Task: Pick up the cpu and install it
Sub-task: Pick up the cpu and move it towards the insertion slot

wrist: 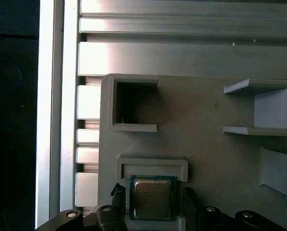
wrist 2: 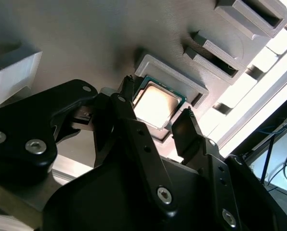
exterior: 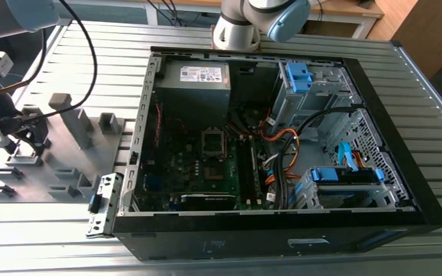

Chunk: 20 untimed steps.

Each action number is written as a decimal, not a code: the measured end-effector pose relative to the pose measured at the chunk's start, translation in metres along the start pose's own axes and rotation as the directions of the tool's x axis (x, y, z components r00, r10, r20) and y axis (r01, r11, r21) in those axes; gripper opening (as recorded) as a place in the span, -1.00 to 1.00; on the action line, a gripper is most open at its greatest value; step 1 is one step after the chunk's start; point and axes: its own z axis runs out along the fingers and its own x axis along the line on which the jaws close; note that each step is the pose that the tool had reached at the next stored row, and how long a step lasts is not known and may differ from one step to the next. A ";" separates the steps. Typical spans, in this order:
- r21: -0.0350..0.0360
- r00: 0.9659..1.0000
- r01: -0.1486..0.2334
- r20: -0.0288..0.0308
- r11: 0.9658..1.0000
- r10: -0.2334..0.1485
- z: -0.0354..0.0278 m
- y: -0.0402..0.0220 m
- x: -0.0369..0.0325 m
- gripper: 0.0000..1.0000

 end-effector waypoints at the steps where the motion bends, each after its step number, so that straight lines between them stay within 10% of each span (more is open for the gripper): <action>1: 0.000 1.000 0.001 0.000 1.000 -0.001 0.0001 0.0000 0.0000 0.18; 20: 0.000 1.000 0.001 0.000 1.000 -0.001 0.0009 0.0000 0.0000 0.01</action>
